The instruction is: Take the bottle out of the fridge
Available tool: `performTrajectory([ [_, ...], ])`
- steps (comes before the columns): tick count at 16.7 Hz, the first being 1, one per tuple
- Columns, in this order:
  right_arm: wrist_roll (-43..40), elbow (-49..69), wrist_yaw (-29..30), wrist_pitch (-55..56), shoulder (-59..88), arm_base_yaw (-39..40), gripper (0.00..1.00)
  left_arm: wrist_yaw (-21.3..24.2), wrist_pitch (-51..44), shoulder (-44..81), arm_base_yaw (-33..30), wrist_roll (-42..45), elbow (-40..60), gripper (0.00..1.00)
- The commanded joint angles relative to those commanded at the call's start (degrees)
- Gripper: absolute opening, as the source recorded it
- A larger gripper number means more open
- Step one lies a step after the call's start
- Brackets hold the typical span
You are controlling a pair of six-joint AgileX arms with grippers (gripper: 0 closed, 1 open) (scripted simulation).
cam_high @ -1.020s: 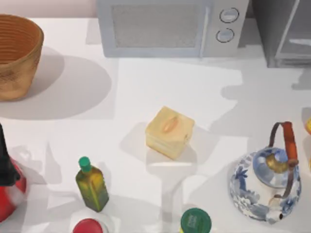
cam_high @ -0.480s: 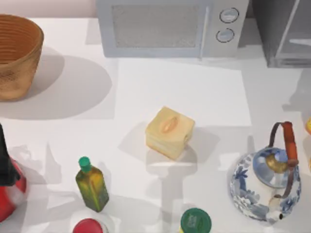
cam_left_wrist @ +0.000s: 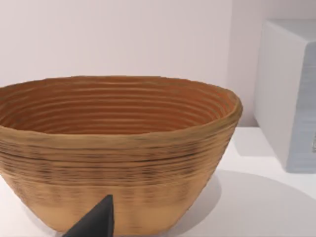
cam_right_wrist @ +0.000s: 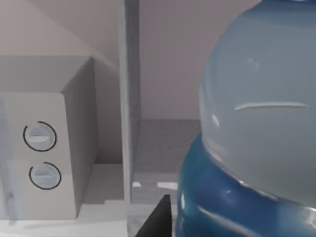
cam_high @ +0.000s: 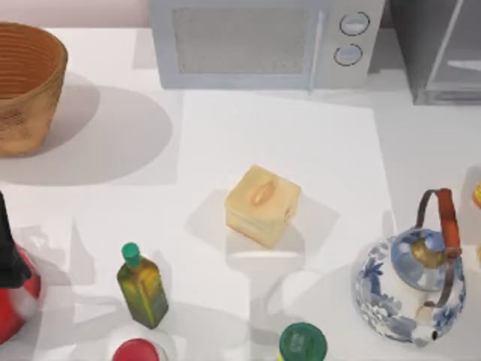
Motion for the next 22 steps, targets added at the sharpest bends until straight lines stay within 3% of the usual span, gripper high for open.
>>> performTrajectory([
  [5,-0.1,-7.8,2.2,-11.9,-19.8,2.5,0.00,0.0,0.0,0.0,0.0,0.0,0.0,1.00],
  [9,-0.1,-10.4,2.9,-15.9,-25.5,3.3,0.00,0.0,0.0,0.0,0.0,0.0,0.0,1.00],
  [16,-0.1,-8.7,3.9,-14.5,-24.0,3.9,0.00,0.0,0.0,0.0,0.0,0.0,0.0,1.00],
  [22,-0.9,4.5,14.0,-4.5,-8.2,12.8,0.00,0.0,0.0,0.0,0.0,0.0,0.0,1.00],
])
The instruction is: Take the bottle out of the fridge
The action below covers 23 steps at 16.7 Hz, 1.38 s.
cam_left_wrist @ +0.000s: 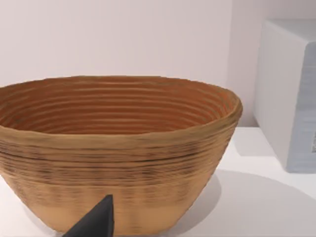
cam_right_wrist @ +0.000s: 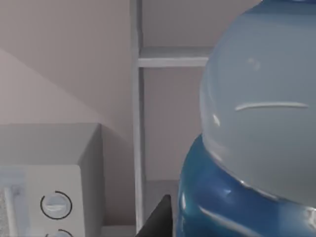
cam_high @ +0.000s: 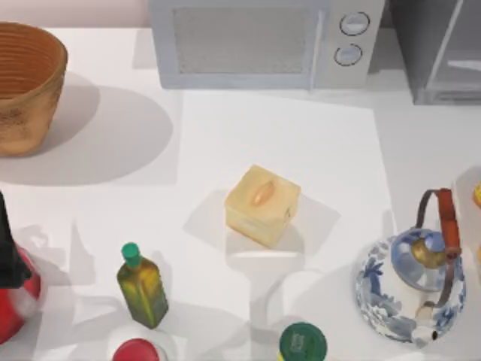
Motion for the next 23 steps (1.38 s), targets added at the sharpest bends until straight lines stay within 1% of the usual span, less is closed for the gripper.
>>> performTrajectory([
  [5,-0.2,14.9,12.3,9.2,26.1,11.9,0.00,0.0,0.0,0.0,0.0,0.0,0.0,1.00],
  [10,0.2,31.0,24.6,17.3,59.5,24.0,0.00,0.0,0.0,0.0,0.0,0.0,0.0,1.00],
  [14,0.5,45.1,32.9,24.6,86.1,32.6,0.00,0.0,0.0,0.0,0.0,0.0,0.0,1.00],
  [17,0.6,55.7,37.8,30.6,102.5,37.6,0.00,0.0,0.0,0.0,0.0,0.0,0.0,1.00],
  [19,0.5,62.1,40.3,34.4,111.0,40.1,0.00,0.0,0.0,0.0,0.0,0.0,0.0,1.00],
  [23,0.3,70.7,43.2,40.1,120.6,43.1,0.00,0.0,0.0,0.0,0.0,0.0,0.0,1.00],
])
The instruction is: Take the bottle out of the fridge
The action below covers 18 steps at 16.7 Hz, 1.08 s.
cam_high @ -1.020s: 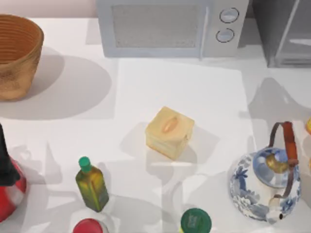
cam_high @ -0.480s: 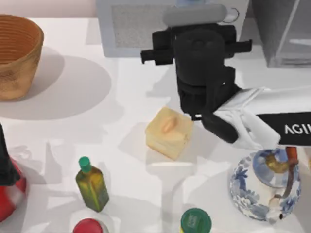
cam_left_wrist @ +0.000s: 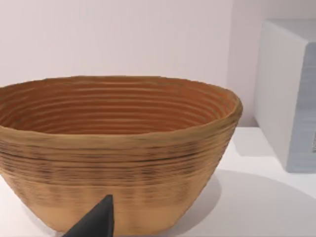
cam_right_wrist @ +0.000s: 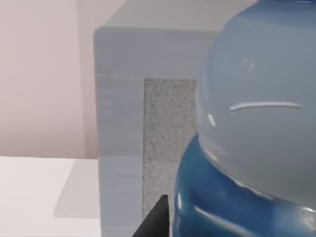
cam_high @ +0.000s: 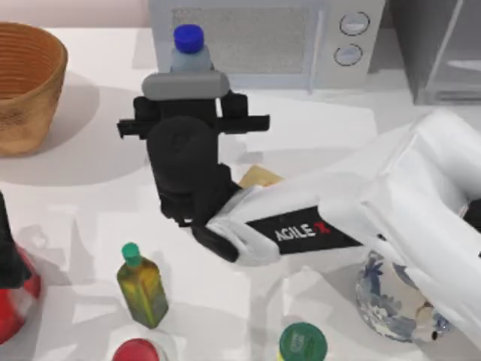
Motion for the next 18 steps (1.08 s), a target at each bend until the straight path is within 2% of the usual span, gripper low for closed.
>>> performTrajectory([
  [8,0.2,1.8,0.0,0.7,1.6,-0.2,0.00,0.0,0.0,0.0,0.0,0.0,0.0,1.00],
  [18,-0.3,14.3,-4.5,-1.1,12.2,-4.6,0.00,0.0,0.0,0.0,0.0,0.0,0.0,1.00],
])
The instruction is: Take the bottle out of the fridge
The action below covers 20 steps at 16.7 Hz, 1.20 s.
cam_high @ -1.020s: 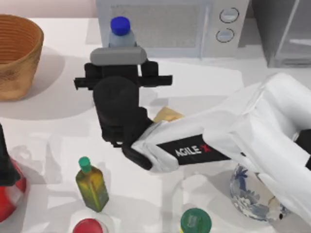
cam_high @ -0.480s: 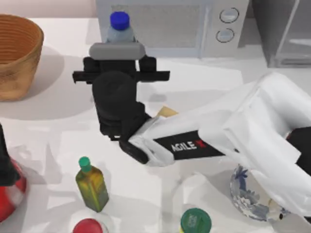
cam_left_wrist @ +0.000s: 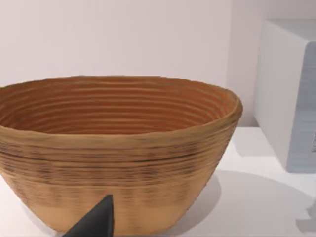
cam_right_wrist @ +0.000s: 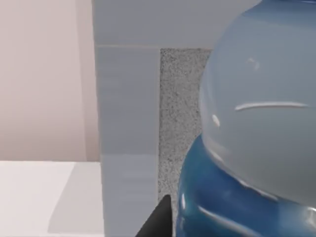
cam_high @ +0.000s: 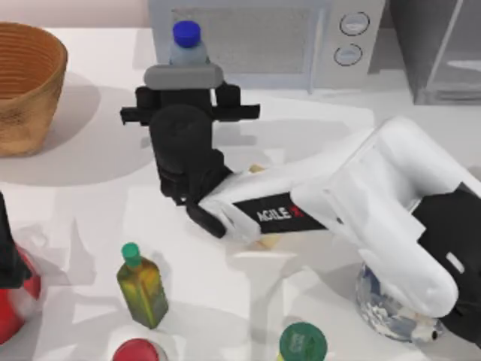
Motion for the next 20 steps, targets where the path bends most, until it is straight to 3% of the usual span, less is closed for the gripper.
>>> performTrajectory([
  [2,0.0,0.0,0.0,0.0,0.0,0.0,0.00,0.0,0.0,0.0,0.0,0.0,0.0,1.00],
  [15,0.0,0.0,0.0,0.0,0.0,0.0,0.98,0.0,0.0,0.0,0.0,0.0,0.0,1.00],
  [20,0.0,0.0,0.0,0.0,0.0,0.0,1.00,0.0,0.0,0.0,0.0,0.0,0.0,1.00],
])
